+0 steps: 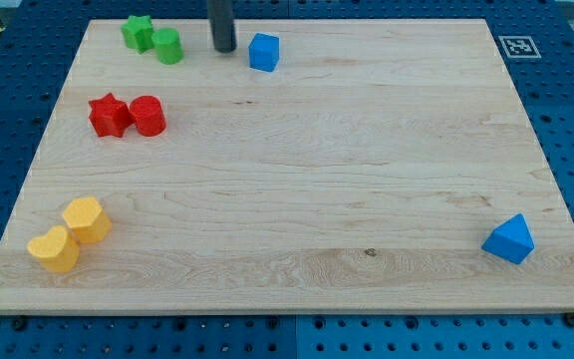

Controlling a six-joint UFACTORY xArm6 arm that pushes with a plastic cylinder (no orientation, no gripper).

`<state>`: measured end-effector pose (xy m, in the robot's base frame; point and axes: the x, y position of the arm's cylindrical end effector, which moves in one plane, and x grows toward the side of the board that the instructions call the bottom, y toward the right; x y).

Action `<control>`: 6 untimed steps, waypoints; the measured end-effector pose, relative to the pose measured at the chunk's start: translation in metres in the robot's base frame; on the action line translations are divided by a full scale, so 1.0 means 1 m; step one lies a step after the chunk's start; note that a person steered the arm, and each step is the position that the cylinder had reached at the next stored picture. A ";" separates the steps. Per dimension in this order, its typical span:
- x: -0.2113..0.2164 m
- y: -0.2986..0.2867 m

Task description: Move the blue cube towards the center right of the board

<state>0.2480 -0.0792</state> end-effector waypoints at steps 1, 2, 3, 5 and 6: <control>0.008 0.027; 0.030 0.059; 0.069 0.086; 0.116 0.166; 0.117 0.197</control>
